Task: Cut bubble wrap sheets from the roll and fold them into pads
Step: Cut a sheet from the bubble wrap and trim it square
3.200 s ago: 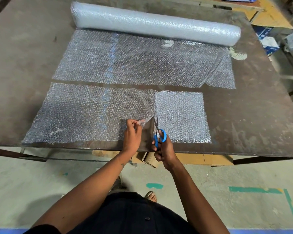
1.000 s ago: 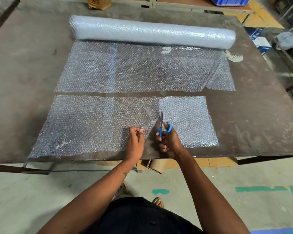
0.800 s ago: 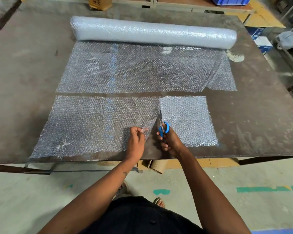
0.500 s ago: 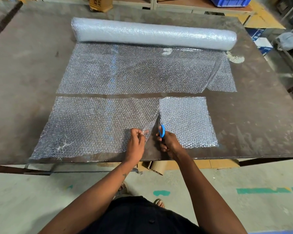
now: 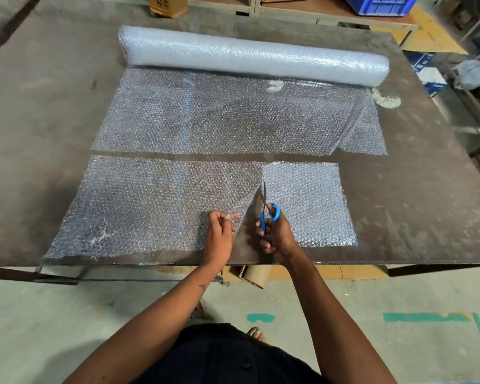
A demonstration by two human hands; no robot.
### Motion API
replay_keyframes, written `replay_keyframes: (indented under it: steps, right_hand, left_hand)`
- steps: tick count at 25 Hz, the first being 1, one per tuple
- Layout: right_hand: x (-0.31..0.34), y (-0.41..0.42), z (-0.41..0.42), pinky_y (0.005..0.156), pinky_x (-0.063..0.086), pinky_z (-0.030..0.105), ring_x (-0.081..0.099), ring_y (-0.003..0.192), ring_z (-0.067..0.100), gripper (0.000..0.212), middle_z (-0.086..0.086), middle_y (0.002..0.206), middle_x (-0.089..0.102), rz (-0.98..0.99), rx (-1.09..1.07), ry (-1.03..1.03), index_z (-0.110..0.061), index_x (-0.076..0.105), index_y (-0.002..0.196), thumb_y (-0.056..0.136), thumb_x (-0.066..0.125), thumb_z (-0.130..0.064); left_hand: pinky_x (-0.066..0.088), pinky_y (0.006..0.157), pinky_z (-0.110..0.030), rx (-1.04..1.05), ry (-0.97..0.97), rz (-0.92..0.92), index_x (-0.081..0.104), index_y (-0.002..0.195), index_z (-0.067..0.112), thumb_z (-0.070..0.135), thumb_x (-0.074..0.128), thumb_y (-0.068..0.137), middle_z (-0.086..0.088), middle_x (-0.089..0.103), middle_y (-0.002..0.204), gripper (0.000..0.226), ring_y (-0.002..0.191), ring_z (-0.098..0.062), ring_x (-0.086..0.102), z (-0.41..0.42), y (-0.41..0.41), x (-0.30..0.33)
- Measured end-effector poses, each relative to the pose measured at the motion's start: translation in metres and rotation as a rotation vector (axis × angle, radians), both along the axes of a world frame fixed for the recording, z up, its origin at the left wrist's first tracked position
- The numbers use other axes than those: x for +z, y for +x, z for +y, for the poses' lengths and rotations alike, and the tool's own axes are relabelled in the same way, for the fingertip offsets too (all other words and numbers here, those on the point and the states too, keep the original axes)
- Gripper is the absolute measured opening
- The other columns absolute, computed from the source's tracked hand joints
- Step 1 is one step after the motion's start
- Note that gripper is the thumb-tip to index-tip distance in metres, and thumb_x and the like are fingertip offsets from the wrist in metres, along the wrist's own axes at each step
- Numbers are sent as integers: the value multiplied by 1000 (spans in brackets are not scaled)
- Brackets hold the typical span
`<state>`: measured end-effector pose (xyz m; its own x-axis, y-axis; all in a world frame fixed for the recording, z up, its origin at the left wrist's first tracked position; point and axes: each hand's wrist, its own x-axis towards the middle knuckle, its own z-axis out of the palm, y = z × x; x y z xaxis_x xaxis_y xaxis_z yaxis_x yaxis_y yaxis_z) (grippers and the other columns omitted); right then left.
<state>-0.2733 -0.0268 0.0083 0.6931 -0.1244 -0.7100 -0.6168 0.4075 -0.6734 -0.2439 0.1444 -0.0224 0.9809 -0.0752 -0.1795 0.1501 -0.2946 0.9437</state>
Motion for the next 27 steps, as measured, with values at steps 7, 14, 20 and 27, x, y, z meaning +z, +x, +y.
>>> replay_keyframes:
  steps: [7, 14, 20, 27]
  right_hand:
    - [4, 23, -1, 36, 17, 20, 30, 40, 10, 67, -1, 68, 51, 7, 18, -47, -13, 63, 88, 100, 42, -75]
    - [-1, 27, -1, 36, 19, 19, 29, 42, 9, 61, -4, 70, 53, -9, 33, -79, -14, 64, 97, 101, 47, -72]
    - [-10, 28, -3, 37, 21, 21, 30, 44, 10, 57, -2, 74, 56, -33, 50, -112, -10, 64, 108, 104, 51, -65]
    - [-3, 29, -3, 38, 18, 19, 32, 44, 12, 56, -2, 71, 55, -3, 49, -95, -14, 62, 97, 104, 46, -67]
  left_hand:
    - [49, 60, -34, -50, 18, -19, 44, 109, 17, 20, 45, 111, -12, 66, 91, 4, 77, -19, 68, 4, -1, -4]
    - [45, 56, -26, -70, 31, -11, 44, 111, 17, 19, 44, 111, -10, 67, 93, 2, 69, 2, 63, 6, -2, -3]
    - [43, 52, -12, -51, 33, 26, 43, 112, 15, 15, 43, 111, -9, 69, 91, 1, 65, 9, 61, 5, -4, 2]
    - [43, 51, -15, -35, 25, 48, 45, 116, 9, 14, 43, 111, -6, 71, 91, 7, 66, 8, 64, 5, -3, 3]
